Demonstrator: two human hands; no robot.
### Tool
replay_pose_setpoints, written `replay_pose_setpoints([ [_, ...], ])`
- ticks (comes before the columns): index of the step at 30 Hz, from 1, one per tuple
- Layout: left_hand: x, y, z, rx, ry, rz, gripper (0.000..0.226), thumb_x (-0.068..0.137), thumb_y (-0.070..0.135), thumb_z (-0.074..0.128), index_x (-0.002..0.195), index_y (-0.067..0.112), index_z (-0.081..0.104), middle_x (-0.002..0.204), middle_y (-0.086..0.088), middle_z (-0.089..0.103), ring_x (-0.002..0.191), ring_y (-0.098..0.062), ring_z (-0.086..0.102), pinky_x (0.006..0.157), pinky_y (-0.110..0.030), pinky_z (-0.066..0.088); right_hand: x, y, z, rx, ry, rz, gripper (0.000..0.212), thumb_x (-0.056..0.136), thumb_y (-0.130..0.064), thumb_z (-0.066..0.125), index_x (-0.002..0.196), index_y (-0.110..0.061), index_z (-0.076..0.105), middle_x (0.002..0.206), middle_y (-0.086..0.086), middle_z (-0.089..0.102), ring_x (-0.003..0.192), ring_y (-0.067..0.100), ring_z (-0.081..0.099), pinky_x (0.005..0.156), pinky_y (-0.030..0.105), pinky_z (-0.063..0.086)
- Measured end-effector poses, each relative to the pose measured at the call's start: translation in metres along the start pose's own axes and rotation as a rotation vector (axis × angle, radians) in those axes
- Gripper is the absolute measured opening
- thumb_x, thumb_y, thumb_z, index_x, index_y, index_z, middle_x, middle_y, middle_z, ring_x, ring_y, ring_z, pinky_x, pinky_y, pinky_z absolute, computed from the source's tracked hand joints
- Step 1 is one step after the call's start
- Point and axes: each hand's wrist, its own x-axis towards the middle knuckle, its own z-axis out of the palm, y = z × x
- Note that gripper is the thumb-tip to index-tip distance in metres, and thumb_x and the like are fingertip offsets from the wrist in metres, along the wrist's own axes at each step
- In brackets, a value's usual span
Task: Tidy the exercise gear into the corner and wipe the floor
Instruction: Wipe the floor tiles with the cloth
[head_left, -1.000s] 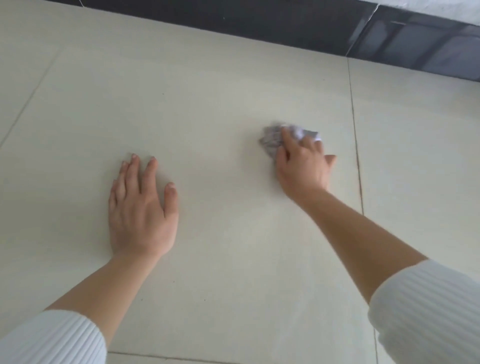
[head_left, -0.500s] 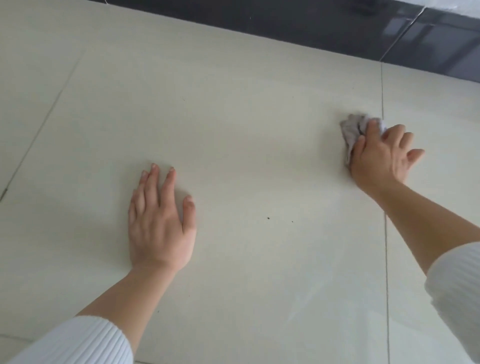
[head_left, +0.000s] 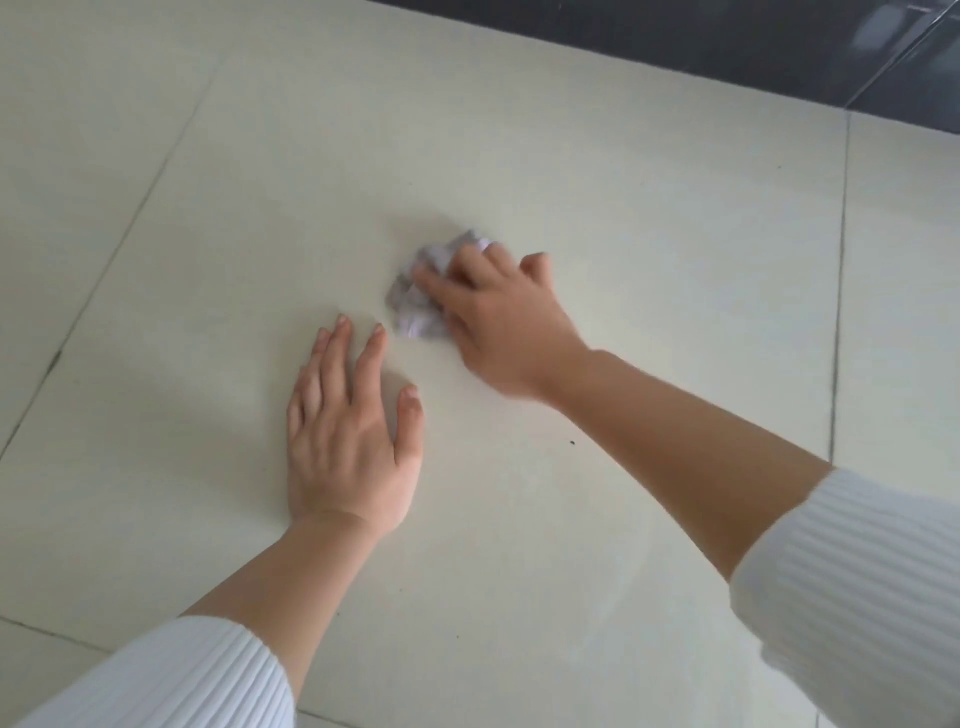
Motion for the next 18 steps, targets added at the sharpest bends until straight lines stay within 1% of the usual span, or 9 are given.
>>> replay_pose_setpoints([
  [2,0.0,0.0,0.0,-0.005,-0.006,0.002,0.06,0.09,0.044,0.03,0.145,0.02,0.036,0.156,-0.008,0.027,0.144,-0.024,0.02,0.114,-0.038,0.019,-0.02,0.013,-0.001,-0.008,0.007,-0.157,0.046,0.087,-0.023,0.052,0.133,-0.025,0.053,0.106,0.005,0.054,0.098,0.025,0.044,0.076,0.041,0.032],
  [3,0.0,0.0,0.0,-0.004,-0.007,0.003,0.06,0.09,0.044,0.03,0.145,0.02,0.035,0.156,-0.008,0.027,0.144,-0.024,0.02,0.114,-0.038,0.019,-0.027,0.028,-0.003,-0.042,0.02,-0.141,0.046,0.087,-0.026,0.054,0.134,-0.025,0.053,0.105,0.006,0.054,0.097,0.025,0.044,0.077,0.042,0.033],
  [4,0.0,0.0,0.0,-0.003,-0.008,0.004,0.06,0.09,0.044,0.03,0.145,0.02,0.035,0.156,-0.008,0.027,0.144,-0.024,0.02,0.114,-0.039,0.019,-0.033,0.046,-0.006,-0.073,0.033,-0.056,0.047,0.089,-0.028,0.054,0.135,-0.026,0.052,0.107,0.01,0.054,0.099,0.028,0.045,0.08,0.044,0.034],
  [6,0.001,0.0,0.0,-0.003,-0.015,0.002,0.06,0.09,0.044,0.03,0.145,0.02,0.035,0.156,-0.008,0.026,0.145,-0.024,0.018,0.114,-0.039,0.019,-0.042,0.085,-0.017,-0.121,0.07,0.238,0.047,0.093,-0.033,0.05,0.14,-0.027,0.046,0.122,0.017,0.048,0.111,0.035,0.045,0.09,0.048,0.032],
  [8,0.001,-0.001,0.001,-0.01,-0.018,0.004,0.06,0.09,0.044,0.03,0.145,0.02,0.034,0.156,-0.008,0.025,0.145,-0.024,0.018,0.114,-0.039,0.019,-0.053,0.119,-0.031,-0.174,0.043,0.536,0.047,0.096,-0.037,0.045,0.142,-0.026,0.039,0.139,0.016,0.034,0.124,0.035,0.034,0.1,0.048,0.025],
  [9,0.001,-0.001,0.001,-0.012,-0.017,0.006,0.06,0.09,0.044,0.03,0.145,0.02,0.034,0.156,-0.008,0.025,0.145,-0.024,0.018,0.114,-0.039,0.019,-0.057,0.13,-0.036,-0.173,0.038,0.639,0.046,0.097,-0.038,0.043,0.142,-0.025,0.038,0.143,0.014,0.03,0.128,0.034,0.03,0.103,0.046,0.023],
  [11,0.001,-0.001,0.002,-0.015,-0.018,0.008,0.06,0.09,0.044,0.03,0.145,0.02,0.034,0.156,-0.008,0.025,0.145,-0.024,0.018,0.113,-0.039,0.019,-0.061,0.138,-0.039,-0.092,0.047,0.762,0.047,0.099,-0.035,0.037,0.144,-0.023,0.036,0.151,0.011,0.026,0.135,0.032,0.025,0.107,0.043,0.021],
  [14,0.002,-0.002,0.002,-0.027,-0.018,0.009,0.059,0.09,0.043,0.032,0.145,0.02,0.034,0.156,-0.008,0.025,0.145,-0.025,0.019,0.114,-0.04,0.019,-0.063,0.13,-0.029,0.098,0.099,0.806,0.048,0.101,-0.026,0.031,0.148,-0.025,0.033,0.158,0.0,0.021,0.142,0.027,0.022,0.112,0.036,0.023],
  [18,0.001,-0.003,0.002,-0.045,-0.017,0.021,0.059,0.09,0.043,0.032,0.145,0.019,0.034,0.157,-0.009,0.024,0.145,-0.026,0.018,0.114,-0.041,0.018,-0.084,0.098,-0.023,0.237,0.156,0.7,0.048,0.099,-0.017,0.035,0.145,-0.029,0.039,0.157,-0.008,0.024,0.146,0.018,0.018,0.115,0.029,0.02],
])
